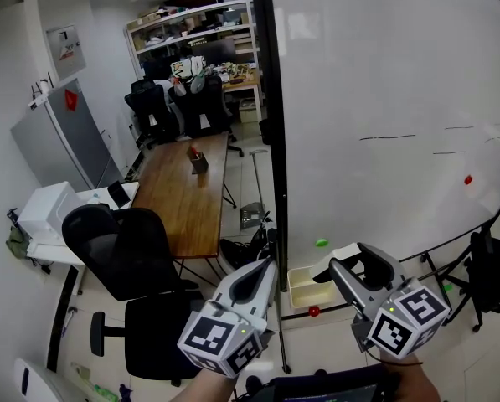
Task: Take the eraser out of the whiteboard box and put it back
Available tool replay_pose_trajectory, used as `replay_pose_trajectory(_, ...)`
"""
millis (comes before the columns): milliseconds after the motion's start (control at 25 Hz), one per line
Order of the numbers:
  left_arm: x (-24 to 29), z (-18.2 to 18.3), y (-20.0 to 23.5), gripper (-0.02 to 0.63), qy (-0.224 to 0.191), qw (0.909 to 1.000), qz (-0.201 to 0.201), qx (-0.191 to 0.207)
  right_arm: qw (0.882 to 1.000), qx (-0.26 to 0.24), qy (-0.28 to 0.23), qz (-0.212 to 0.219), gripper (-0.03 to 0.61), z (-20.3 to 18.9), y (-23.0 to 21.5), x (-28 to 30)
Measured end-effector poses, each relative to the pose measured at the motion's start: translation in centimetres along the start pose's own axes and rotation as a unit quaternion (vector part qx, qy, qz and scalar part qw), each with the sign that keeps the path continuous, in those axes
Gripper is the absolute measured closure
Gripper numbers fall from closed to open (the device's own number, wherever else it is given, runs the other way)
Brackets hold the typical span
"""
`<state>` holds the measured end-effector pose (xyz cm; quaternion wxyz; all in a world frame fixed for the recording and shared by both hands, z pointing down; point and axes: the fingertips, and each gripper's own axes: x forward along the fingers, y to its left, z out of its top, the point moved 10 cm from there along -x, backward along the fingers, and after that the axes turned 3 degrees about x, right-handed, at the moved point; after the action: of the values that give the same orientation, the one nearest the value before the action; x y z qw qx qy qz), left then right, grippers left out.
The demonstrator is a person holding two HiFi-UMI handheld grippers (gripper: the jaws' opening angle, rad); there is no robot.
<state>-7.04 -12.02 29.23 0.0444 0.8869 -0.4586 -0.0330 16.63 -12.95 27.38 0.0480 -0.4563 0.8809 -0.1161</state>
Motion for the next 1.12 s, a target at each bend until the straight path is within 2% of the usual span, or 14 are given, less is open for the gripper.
replay_pose_trajectory(320, 0.1, -3.1, 0.0, 0.588, 0.022, 0.9996, 0.01, -0.016, 1.0, 0.002, 0.014, -0.009, 0.314, -2.3, -0.9, -0.1)
replay_pose_trajectory(1120, 1.8, -13.7, 1.9, 0.586, 0.111, 0.9924, 0.036, -0.038, 0.996, 0.004, 0.086, -0.026, 0.314, -13.3, -4.6, 3.0)
